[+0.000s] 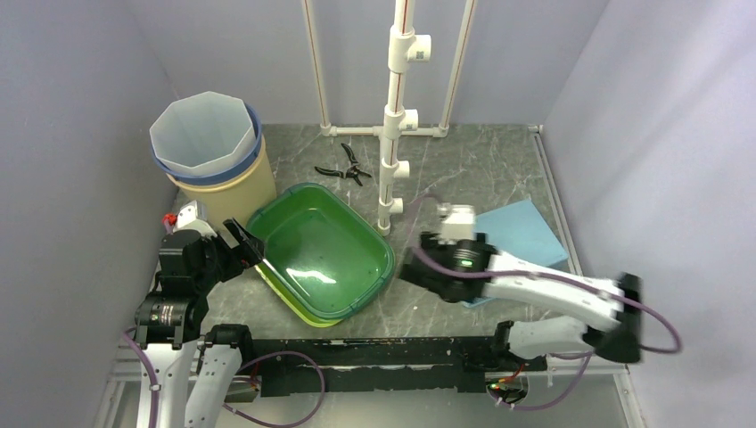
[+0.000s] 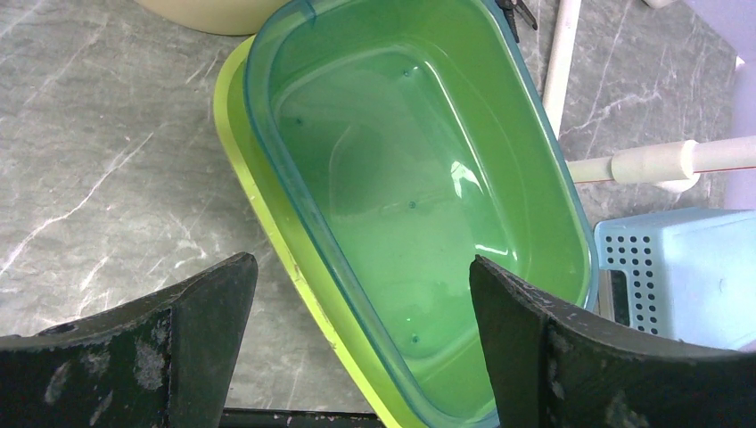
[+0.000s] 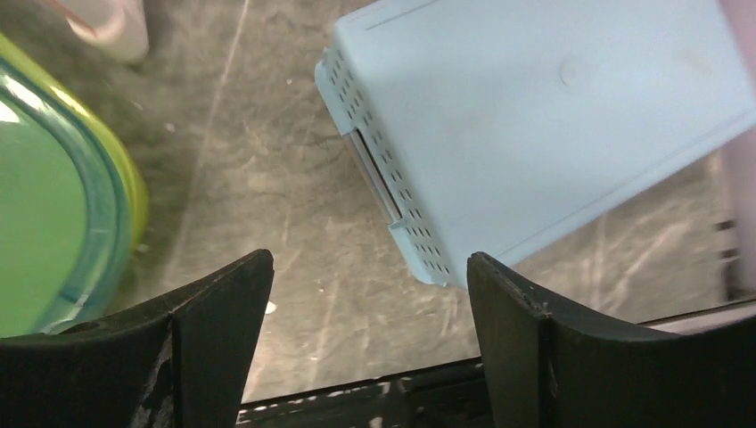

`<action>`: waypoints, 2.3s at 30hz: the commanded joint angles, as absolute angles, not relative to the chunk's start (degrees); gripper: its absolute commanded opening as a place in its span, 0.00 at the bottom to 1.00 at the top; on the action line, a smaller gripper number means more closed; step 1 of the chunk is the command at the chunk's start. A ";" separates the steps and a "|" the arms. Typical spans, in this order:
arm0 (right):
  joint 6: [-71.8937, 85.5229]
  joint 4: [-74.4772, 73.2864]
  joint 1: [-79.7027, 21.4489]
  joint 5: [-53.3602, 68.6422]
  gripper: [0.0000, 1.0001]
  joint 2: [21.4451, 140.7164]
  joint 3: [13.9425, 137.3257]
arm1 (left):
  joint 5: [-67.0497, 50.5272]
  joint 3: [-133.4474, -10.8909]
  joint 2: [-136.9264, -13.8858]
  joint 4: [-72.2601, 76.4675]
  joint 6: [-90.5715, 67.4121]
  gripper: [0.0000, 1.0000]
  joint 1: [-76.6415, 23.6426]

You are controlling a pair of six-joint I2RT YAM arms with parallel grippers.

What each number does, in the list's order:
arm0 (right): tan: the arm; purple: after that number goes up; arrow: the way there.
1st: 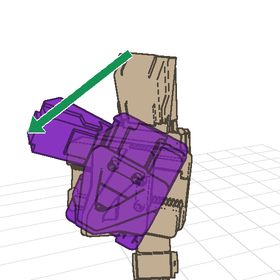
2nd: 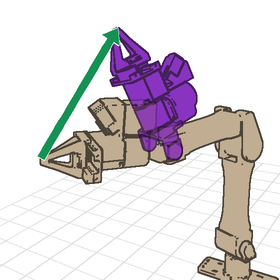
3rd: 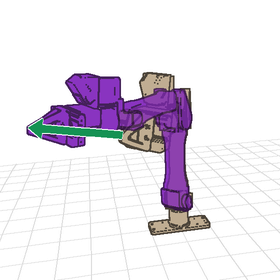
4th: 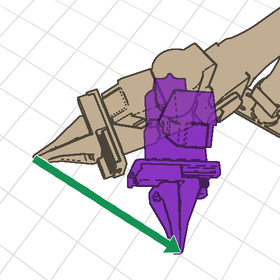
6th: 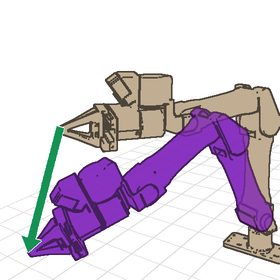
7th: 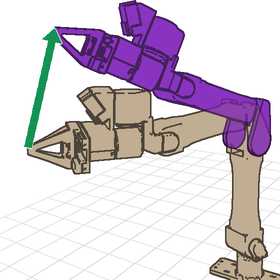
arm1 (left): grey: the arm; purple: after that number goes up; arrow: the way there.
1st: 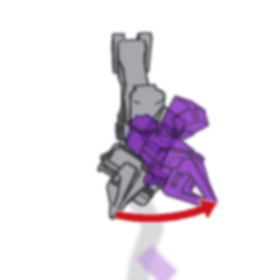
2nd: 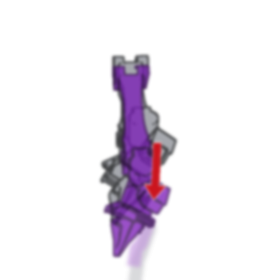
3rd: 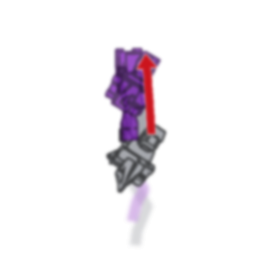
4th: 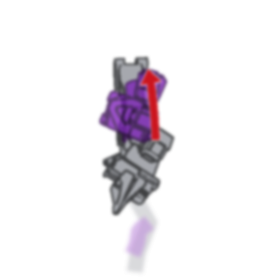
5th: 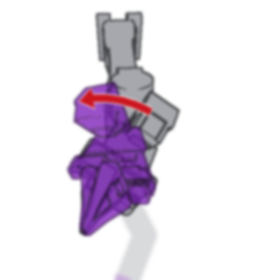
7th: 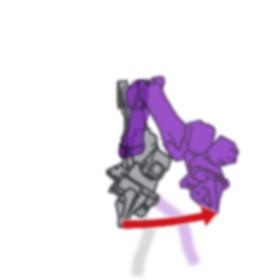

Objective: Turn the large container upside down

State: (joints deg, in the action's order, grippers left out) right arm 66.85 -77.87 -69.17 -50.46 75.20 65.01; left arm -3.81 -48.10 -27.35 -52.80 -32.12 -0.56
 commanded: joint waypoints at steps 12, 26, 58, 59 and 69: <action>82.32 -71.30 -48.70 -43.38 0.99 31.59 42.67 | -5.51 -48.16 -28.00 -50.21 -30.86 0.94 -0.18; 90.41 -65.34 -47.42 -40.77 0.99 37.40 35.41 | -4.14 -48.36 -28.98 -50.50 -31.20 0.93 -0.18; 59.05 -16.40 -1.64 -16.30 0.81 90.67 54.64 | -5.36 -48.03 -28.59 -50.10 -30.85 0.93 -0.18; 59.89 -16.55 -1.52 -16.48 0.81 91.75 55.52 | -5.43 -48.07 -28.52 -50.10 -30.85 0.93 -0.18; 56.39 -17.15 -3.05 -21.71 0.87 88.06 57.72 | -5.36 -47.99 -28.05 -50.17 -30.94 0.93 -0.18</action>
